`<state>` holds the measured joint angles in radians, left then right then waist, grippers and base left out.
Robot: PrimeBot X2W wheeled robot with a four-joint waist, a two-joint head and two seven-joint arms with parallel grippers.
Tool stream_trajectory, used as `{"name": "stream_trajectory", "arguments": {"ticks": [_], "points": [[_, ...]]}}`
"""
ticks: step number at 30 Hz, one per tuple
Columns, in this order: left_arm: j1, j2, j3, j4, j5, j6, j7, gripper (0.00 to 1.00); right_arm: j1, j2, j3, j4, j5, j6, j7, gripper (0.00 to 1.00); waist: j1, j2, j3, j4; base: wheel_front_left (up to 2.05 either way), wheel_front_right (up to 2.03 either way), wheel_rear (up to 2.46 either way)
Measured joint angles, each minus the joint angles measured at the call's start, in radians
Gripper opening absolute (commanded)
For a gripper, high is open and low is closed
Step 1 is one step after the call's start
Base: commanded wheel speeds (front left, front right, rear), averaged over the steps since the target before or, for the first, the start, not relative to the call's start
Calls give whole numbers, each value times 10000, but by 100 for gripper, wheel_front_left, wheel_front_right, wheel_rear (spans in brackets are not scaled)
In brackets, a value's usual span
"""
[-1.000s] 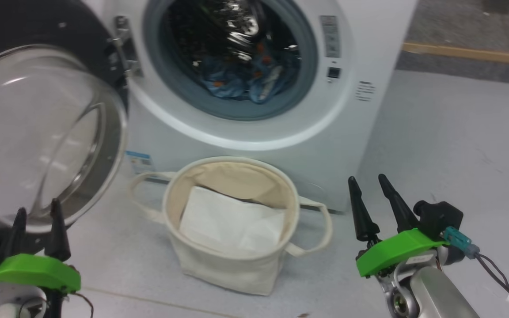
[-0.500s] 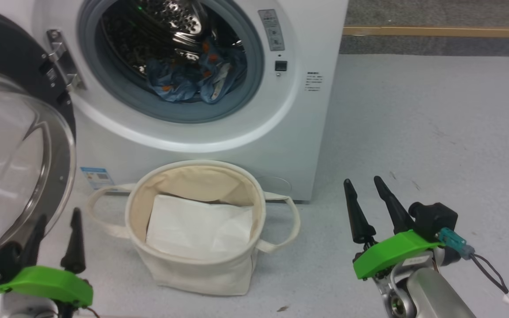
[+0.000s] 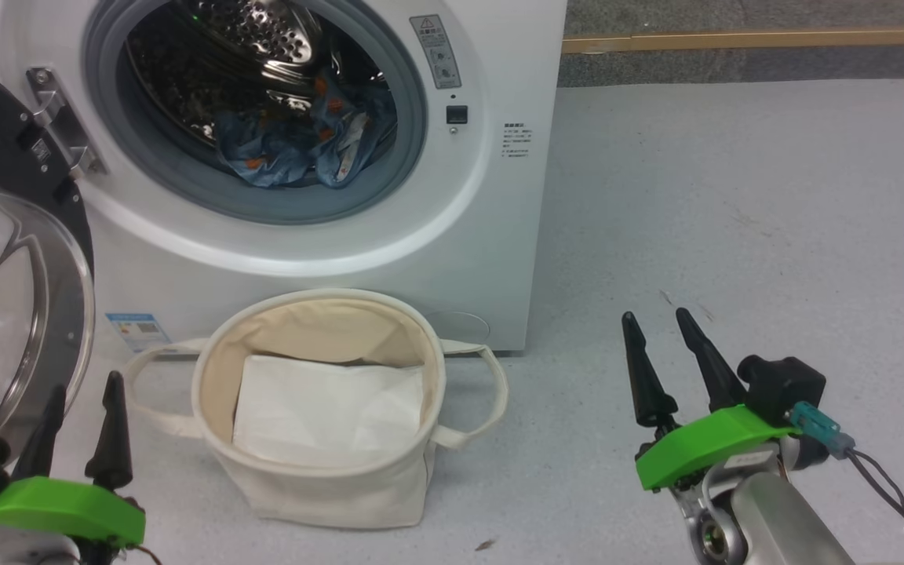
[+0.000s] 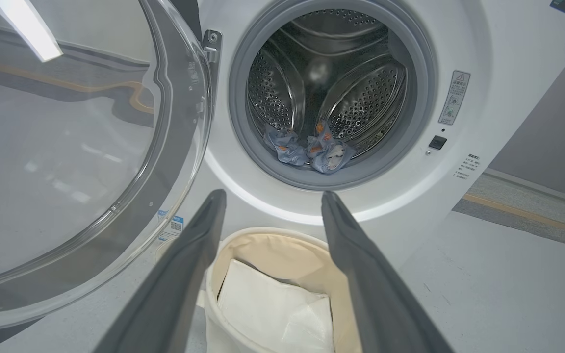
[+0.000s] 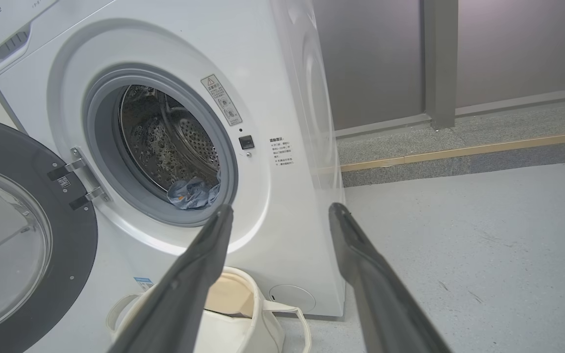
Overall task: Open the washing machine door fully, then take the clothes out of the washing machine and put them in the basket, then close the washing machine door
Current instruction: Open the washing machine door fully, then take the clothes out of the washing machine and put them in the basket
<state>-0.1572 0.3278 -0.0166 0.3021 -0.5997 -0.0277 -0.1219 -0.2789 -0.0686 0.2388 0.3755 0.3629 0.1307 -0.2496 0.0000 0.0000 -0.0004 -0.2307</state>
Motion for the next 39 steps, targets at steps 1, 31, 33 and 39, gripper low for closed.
{"name": "stream_trajectory", "arguments": {"ticks": [1,31,33,39], "points": [[0,31,-8,0,17,8,-2,100,0,0,0,0,0,0,0,100,0,0,2,-24,0,0,0],[-192,234,-690,-109,343,-180,59,100,-21,12,12,61,-4,0,0,100,0,0,38,5,7,-2,-5],[-192,240,-690,-117,343,-180,67,100,-21,12,40,61,-4,0,0,100,0,0,58,16,115,-34,-81],[-192,320,-777,-174,343,-178,138,100,-23,44,75,81,-2,0,0,100,0,0,117,55,176,-83,-93]]}}
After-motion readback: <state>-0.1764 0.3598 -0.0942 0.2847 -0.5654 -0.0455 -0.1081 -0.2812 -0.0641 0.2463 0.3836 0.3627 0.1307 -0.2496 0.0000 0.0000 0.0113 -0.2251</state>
